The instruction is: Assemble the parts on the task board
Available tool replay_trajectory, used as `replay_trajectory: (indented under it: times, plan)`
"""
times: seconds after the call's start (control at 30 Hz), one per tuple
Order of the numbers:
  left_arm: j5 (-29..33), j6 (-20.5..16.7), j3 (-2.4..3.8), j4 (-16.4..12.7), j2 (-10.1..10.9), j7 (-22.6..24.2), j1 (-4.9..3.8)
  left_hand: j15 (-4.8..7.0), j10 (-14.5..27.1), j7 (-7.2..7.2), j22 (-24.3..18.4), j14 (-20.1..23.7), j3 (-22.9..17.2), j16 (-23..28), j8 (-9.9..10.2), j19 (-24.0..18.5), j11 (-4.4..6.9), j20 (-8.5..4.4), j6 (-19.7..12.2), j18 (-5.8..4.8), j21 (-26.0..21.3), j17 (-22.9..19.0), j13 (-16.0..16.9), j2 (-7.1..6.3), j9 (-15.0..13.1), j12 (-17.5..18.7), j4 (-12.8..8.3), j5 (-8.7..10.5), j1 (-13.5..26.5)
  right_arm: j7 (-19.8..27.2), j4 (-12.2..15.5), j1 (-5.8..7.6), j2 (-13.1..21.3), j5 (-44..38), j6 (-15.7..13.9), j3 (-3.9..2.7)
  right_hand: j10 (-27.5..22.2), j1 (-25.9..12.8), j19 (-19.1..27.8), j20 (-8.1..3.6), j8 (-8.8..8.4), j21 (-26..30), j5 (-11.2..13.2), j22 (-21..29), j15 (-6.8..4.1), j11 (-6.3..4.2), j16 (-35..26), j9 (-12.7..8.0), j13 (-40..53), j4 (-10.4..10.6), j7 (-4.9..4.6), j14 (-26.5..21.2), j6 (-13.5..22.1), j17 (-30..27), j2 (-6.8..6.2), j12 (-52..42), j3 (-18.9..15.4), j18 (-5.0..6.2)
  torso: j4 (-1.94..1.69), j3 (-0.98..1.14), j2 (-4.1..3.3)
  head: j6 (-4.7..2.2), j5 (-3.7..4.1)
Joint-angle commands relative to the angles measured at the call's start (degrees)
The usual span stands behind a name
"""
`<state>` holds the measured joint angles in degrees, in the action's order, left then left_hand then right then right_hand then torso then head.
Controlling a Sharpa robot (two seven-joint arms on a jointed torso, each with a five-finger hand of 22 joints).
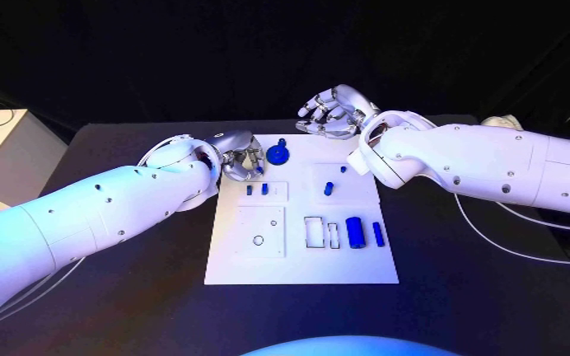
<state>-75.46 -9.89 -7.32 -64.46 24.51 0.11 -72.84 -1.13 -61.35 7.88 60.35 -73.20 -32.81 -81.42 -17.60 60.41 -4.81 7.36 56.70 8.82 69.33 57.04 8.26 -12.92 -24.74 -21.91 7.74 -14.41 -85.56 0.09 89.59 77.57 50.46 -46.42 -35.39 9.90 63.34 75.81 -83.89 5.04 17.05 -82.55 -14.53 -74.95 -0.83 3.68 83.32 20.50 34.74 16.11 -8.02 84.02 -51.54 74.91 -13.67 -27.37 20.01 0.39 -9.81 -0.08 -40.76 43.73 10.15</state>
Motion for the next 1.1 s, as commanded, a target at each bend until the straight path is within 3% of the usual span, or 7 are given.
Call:
replay_trajectory:
  times: [0.03,0.77,1.1]
  plan:
    - [-0.32,1.19,-0.03,0.1,-0.22,0.35,0.02,-0.03,-0.4,0.1,-0.03,-0.54,0.05,-0.34,-0.04,0.39,0.09,0.04,0.45,-0.87,0.2,0.04,-0.06,0.1,-0.11,0.26,-0.33,-0.03,0.57,0.29,0.11,-0.02,-0.01,-0.64,0.72,-0.01,0.15,-0.3,-3.52,0.11,0.29,0.13,0.13,-12.27,0.11,-0.07,-0.3,0.09,-0.05,0.08,-0.28,3.54,-0.24,5.93,-0.06,0.12,0.28,1.18,-0.05,-0.03,0.01,0.06,0.05]
    - [-0.51,2.3,-0.29,0.57,-0.75,0.2,0.04,-0.02,-0.49,0.1,-0.11,-0.47,-0.04,-0.32,0.0,0.31,0.1,0.03,0.48,-0.84,0.14,-0.12,-0.03,0.18,-0.14,0.4,-0.48,-0.03,0.48,0.32,0.16,-0.01,-0.02,-0.64,0.66,-0.01,0.15,-0.3,-3.52,0.11,0.29,0.13,0.13,-12.27,0.11,-0.07,-0.3,0.09,-0.05,0.08,-0.28,3.54,-0.24,5.93,-0.06,0.12,0.28,1.18,-0.05,-0.06,-0.02,0.22,0.06]
    - [-0.58,2.55,-0.7,1.86,-1.45,0.19,0.5,-0.02,-0.54,0.12,-0.17,-0.41,-0.05,-0.3,0.04,0.25,0.09,0.03,0.5,-0.83,0.09,-0.24,-0.01,0.2,-0.16,0.5,-0.55,-0.01,0.49,0.32,0.43,-0.01,0.07,-0.64,0.66,-0.02,0.31,-0.4,-3.51,0.09,0.32,0.19,0.17,-12.26,0.08,-0.08,-0.34,0.12,-0.46,0.01,-0.25,3.53,-0.28,5.91,-0.1,0.43,0.34,1.19,-0.04,-0.07,-0.08,0.36,0.2]
